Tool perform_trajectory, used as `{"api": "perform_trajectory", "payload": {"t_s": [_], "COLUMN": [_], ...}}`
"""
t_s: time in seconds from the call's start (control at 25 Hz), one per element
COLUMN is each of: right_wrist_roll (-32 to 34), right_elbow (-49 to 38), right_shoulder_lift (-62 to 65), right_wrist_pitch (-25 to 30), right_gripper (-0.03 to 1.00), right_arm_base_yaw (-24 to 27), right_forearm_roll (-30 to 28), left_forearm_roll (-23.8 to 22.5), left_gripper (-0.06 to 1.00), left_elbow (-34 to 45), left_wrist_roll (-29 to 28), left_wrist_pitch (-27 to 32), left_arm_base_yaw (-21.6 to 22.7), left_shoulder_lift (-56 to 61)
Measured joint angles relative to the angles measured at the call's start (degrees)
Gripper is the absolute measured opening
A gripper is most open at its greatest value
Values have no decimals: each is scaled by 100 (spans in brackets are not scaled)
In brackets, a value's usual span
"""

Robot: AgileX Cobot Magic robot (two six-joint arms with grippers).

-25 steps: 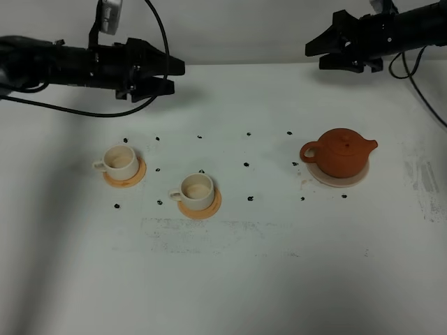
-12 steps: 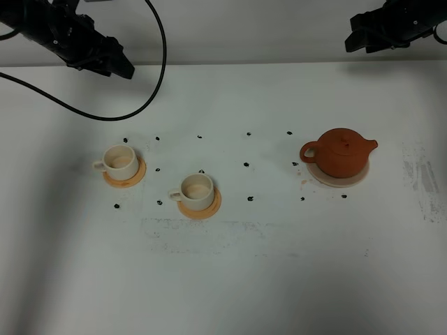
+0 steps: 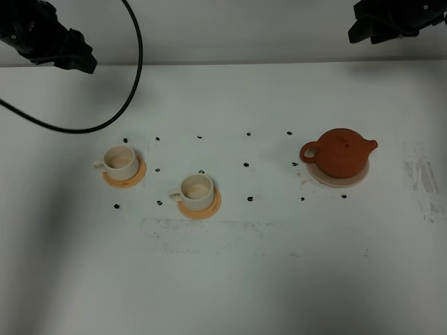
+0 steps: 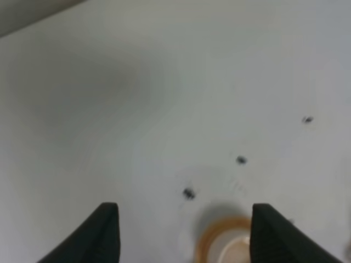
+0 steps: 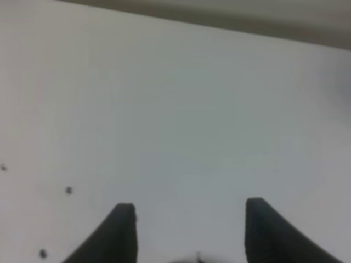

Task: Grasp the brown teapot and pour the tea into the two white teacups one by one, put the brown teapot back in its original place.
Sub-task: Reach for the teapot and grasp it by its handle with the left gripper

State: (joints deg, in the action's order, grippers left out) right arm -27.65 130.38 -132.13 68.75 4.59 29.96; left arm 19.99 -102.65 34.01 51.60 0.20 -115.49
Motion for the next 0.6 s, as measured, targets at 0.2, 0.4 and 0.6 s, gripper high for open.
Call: {"api": "perform_trajectory", "payload": {"t_s": [0.2, 0.4, 0.6], "right_wrist_roll": [-145, -138, -197], "right_elbow": [-754, -1602, -2351], "right_shoulder_lift": [843, 1748, 2579], "right_wrist_pitch": [-269, -422, -818], "right_gripper": [47, 47, 46], "right_arm_base_yaw": [-280, -664, -946], "right_forearm_roll": [-112, -532, -547], "left_forearm_roll": [-300, -521, -1653], "left_gripper": [54, 54, 54], "left_elbow": [1831, 2908, 3479], "left_wrist_roll": [210, 378, -722], "left_wrist_pitch": [-1345, -1530, -1069], "left_arm_base_yaw": [0, 0, 0], "left_shoulder_lift": [1516, 3214, 4880]}}
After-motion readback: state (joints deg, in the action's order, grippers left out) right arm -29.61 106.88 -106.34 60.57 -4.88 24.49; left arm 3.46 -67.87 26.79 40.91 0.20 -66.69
